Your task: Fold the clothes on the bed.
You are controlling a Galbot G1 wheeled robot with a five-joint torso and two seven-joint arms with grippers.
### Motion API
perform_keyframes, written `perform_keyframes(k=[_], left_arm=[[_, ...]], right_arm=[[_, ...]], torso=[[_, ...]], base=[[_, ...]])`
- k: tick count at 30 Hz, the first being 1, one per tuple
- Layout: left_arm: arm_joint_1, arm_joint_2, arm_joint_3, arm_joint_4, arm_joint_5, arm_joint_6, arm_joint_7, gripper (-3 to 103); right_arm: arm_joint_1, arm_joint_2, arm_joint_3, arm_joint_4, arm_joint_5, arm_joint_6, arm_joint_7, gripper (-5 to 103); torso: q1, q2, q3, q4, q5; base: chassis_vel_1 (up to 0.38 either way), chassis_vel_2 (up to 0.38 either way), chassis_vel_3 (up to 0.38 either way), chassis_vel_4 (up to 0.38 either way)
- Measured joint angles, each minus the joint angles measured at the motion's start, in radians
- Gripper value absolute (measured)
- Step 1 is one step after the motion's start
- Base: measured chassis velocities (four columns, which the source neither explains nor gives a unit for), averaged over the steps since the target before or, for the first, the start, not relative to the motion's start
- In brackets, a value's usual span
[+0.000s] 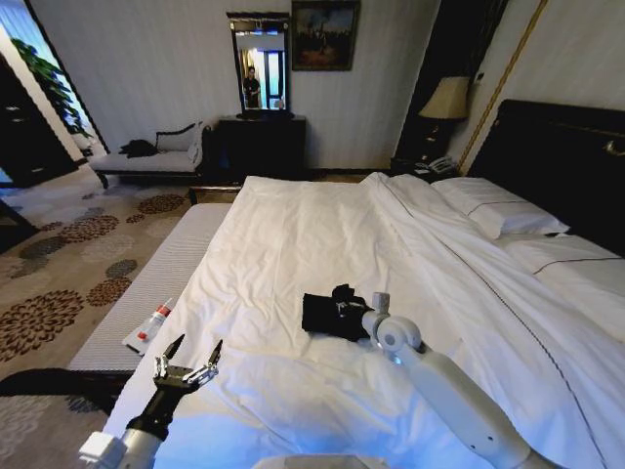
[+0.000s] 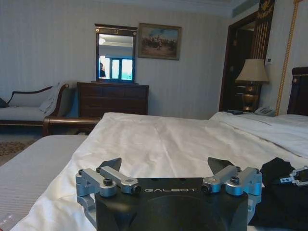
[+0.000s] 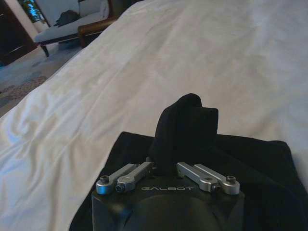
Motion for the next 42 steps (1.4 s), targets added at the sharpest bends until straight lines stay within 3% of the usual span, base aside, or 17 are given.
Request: perform_keyframes(k=[7, 8, 11, 13, 14, 18, 20, 24, 25, 29, 32, 34, 39, 42], left_arm=[[0.0, 0.0, 0.0, 0.0, 0.0, 0.0, 0.0, 100], [0.0, 0.0, 0.0, 0.0, 0.0, 0.0, 0.0, 100], [0.0, 0.0, 0.0, 0.0, 0.0, 0.0, 0.0, 100], [0.0, 0.0, 0.0, 0.0, 0.0, 0.0, 0.0, 100], [0.0, 0.0, 0.0, 0.0, 0.0, 0.0, 0.0, 100], [0.0, 0.0, 0.0, 0.0, 0.0, 0.0, 0.0, 100], [0.0, 0.0, 0.0, 0.0, 0.0, 0.0, 0.0, 100], [0.0, 0.0, 0.0, 0.0, 0.0, 0.0, 0.0, 100], [0.0, 0.0, 0.0, 0.0, 0.0, 0.0, 0.0, 100], [0.0, 0.0, 0.0, 0.0, 0.0, 0.0, 0.0, 100], [0.0, 0.0, 0.0, 0.0, 0.0, 0.0, 0.0, 100], [0.0, 0.0, 0.0, 0.0, 0.0, 0.0, 0.0, 100], [0.0, 0.0, 0.0, 0.0, 0.0, 0.0, 0.0, 100], [0.0, 0.0, 0.0, 0.0, 0.0, 0.0, 0.0, 100]], right_arm=[[0.016, 0.004, -0.041, -0.007, -0.021, -0.001, -0.003, 3], [0.02, 0.005, -0.044, -0.007, -0.021, -0.001, -0.003, 14], [0.031, 0.007, -0.055, -0.006, -0.029, 0.003, -0.002, 19], [0.042, 0.007, -0.062, -0.001, -0.034, 0.006, 0.0, 30], [0.042, 0.007, -0.062, -0.001, -0.034, 0.006, 0.0, 30], [0.049, -0.01, -0.066, 0.043, -0.072, 0.004, 0.003, 51], [0.043, -0.018, -0.065, 0.068, -0.088, 0.002, -0.001, 51], [0.0, -0.04, -0.034, 0.193, -0.104, 0.014, -0.006, 73], [0.0, -0.04, -0.034, 0.193, -0.104, 0.014, -0.006, 73], [-0.059, -0.035, 0.047, 0.227, -0.106, 0.099, -0.003, 84], [-0.09, -0.015, 0.106, 0.152, -0.171, 0.174, -0.001, 98], [-0.104, 0.004, 0.14, 0.091, -0.24, 0.219, -0.007, 99], [-0.131, 0.039, 0.199, 0.039, -0.285, 0.288, -0.022, 100], [-0.203, 0.049, 0.307, 0.012, -0.393, 0.405, -0.089, 100]], torso=[[0.0, 0.0, 0.0, 0.0, 0.0001], [0.0, 0.0, 0.0, 0.0, 0.0001], [0.0, 0.0, 0.0, 0.0001, 0.0001], [0.0, 0.0, 0.0, 0.0001, 0.0001], [0.0, 0.0, 0.0, 0.0001, 0.0001], [0.0, 0.0, 0.0, 0.0001, 0.0001], [0.0, 0.0, 0.0, 0.0001, 0.0001], [0.0, 0.0, 0.0, 0.0001, 0.0002], [0.0, 0.0, 0.0, 0.0001, 0.0002], [0.0, 0.0, 0.0, -0.0001, 0.0], [0.0, 0.0, 0.0, 0.0, 0.0003], [0.0, 0.0, 0.0, 0.0, 0.0003], [0.0, 0.0, 0.0, 0.0003, 0.0006], [0.0, 0.0, 0.0, 0.0005, 0.0002]], base=[[0.0, 0.0, 0.0, 0.0], [0.0, 0.0, 0.0, 0.0], [0.0, 0.0, 0.0, 0.0], [0.0, 0.0, 0.0, 0.0], [0.0, 0.0, 0.0, 0.0], [0.0, 0.0, 0.0, 0.0], [0.0, 0.0, 0.0, 0.0], [0.0, 0.0, 0.0, 0.0], [0.0, 0.0, 0.0, 0.0], [0.0, 0.0, 0.0, 0.0], [0.0, 0.0, 0.0, 0.0], [0.0, 0.0, 0.0, 0.0], [0.0, 0.0, 0.0, 0.0], [0.0, 0.0, 0.0, 0.0]])
